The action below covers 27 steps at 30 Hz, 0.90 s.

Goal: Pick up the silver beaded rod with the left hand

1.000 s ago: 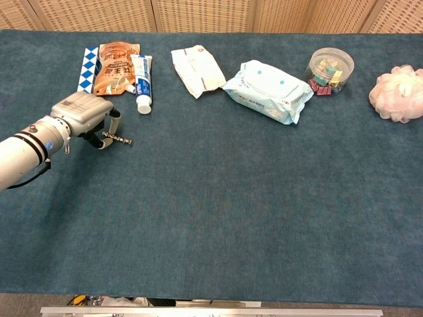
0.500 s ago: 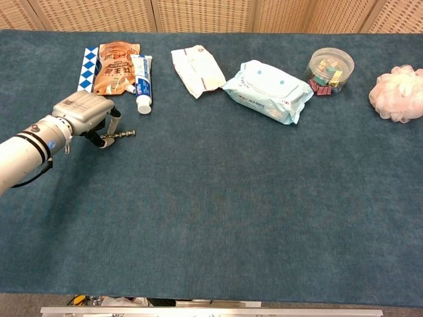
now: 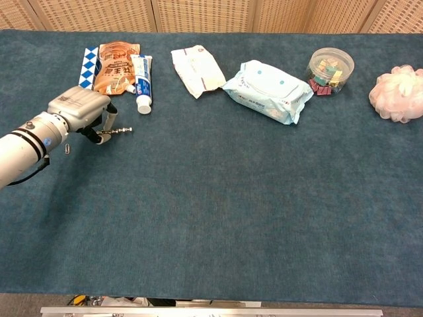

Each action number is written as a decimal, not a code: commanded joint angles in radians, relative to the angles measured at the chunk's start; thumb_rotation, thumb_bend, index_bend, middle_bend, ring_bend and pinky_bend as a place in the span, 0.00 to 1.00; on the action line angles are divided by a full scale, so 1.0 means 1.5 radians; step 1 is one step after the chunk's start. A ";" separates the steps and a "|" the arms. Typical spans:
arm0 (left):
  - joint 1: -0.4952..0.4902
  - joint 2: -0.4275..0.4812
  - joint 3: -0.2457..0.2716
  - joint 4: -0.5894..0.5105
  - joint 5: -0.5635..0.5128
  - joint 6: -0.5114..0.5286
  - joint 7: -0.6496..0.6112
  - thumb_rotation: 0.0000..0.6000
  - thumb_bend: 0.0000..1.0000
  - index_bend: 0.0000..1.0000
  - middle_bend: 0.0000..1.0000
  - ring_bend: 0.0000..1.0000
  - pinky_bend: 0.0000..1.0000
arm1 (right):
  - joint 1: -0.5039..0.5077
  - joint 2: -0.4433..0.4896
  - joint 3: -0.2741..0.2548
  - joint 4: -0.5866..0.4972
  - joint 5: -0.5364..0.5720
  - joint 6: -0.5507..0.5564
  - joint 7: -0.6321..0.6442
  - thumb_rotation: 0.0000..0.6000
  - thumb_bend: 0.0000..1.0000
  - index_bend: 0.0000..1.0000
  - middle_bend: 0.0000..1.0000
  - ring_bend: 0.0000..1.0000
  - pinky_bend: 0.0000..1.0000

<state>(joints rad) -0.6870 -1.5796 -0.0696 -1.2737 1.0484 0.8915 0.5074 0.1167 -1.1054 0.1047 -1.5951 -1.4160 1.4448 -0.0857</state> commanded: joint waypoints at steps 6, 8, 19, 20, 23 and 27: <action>0.014 0.036 0.001 -0.041 0.027 0.038 -0.007 1.00 0.39 0.61 1.00 0.96 0.91 | -0.001 -0.002 0.000 0.002 -0.003 0.002 0.003 1.00 0.33 0.36 0.42 0.34 0.35; 0.021 0.051 0.003 -0.055 0.039 0.057 -0.006 1.00 0.39 0.61 1.00 0.96 0.91 | -0.001 -0.002 0.000 0.002 -0.004 0.003 0.004 1.00 0.33 0.36 0.42 0.34 0.35; 0.073 0.123 0.035 -0.101 0.087 0.137 0.016 1.00 0.39 0.61 1.00 0.96 0.91 | 0.001 -0.004 -0.001 0.008 -0.009 0.000 0.013 1.00 0.33 0.36 0.42 0.34 0.35; 0.077 0.128 0.040 -0.104 0.089 0.138 0.019 1.00 0.39 0.61 1.00 0.96 0.91 | 0.001 -0.004 -0.001 0.009 -0.009 -0.001 0.014 1.00 0.33 0.36 0.42 0.34 0.35; 0.087 0.142 0.052 -0.116 0.093 0.138 0.027 1.00 0.39 0.61 1.00 0.96 0.91 | 0.002 -0.005 -0.001 0.010 -0.011 -0.002 0.015 1.00 0.33 0.36 0.42 0.34 0.35; 0.098 0.146 0.062 -0.120 0.098 0.145 0.047 1.00 0.39 0.61 1.00 0.96 0.91 | 0.003 -0.006 -0.001 0.011 -0.014 -0.003 0.016 1.00 0.33 0.36 0.42 0.34 0.35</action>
<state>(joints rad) -0.5435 -1.3619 0.0200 -1.4519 1.1930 1.1062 0.5713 0.1219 -1.1148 0.1025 -1.5791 -1.4369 1.4405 -0.0615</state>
